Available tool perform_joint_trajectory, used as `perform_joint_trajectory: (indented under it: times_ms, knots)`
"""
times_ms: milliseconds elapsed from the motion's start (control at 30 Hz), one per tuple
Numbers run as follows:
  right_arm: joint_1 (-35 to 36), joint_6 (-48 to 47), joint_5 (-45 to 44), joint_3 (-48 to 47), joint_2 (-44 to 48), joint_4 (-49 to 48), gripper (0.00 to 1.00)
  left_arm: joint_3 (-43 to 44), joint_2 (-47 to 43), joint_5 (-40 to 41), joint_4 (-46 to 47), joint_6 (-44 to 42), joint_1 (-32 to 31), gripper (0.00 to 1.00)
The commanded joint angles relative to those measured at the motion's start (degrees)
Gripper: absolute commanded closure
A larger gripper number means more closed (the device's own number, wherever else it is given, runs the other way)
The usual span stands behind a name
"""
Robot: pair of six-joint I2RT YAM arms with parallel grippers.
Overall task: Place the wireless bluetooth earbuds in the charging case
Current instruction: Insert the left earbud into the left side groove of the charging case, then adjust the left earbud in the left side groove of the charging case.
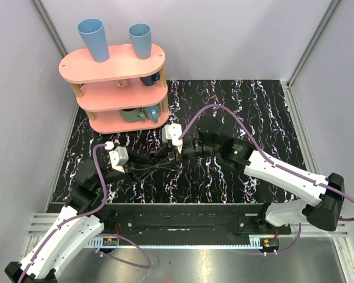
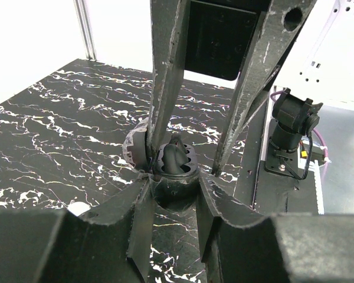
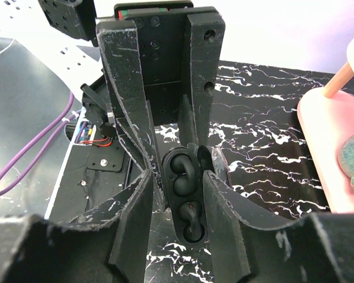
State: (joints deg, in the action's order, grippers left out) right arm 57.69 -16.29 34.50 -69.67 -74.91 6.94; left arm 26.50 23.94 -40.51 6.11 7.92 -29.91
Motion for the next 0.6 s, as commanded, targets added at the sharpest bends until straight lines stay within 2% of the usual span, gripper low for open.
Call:
perform_joint_trajectory:
  times_ms: [0, 567]
  knots:
    - [0.05, -1.11, -2.68, 0.67, 1.17, -2.28, 0.52, 0.66, -0.65, -1.59, 3.56, -0.28, 0.03, 1.0]
    - [-0.04, -0.76, -5.23, 4.72, 4.95, -9.22, 0.45, 0.66, -0.57, -1.41, 3.47, -0.36, 0.03, 1.0]
